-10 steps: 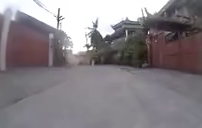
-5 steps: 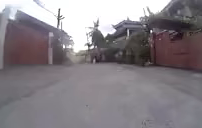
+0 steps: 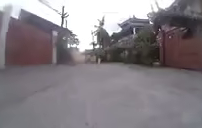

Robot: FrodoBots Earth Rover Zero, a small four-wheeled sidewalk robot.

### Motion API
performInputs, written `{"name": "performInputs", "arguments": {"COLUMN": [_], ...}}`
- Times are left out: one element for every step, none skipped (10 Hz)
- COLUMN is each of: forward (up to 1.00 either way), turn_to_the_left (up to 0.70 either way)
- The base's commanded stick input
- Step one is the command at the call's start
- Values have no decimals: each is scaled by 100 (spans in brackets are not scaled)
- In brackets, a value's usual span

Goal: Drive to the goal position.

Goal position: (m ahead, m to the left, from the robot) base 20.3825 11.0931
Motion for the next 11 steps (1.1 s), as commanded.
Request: {"name": "performInputs", "arguments": {"forward": [100,100,100,100,100,100,100,100,100,100,100], "turn_to_the_left": [0,0,0,0,0,0,0,0,0,0,-22]}}
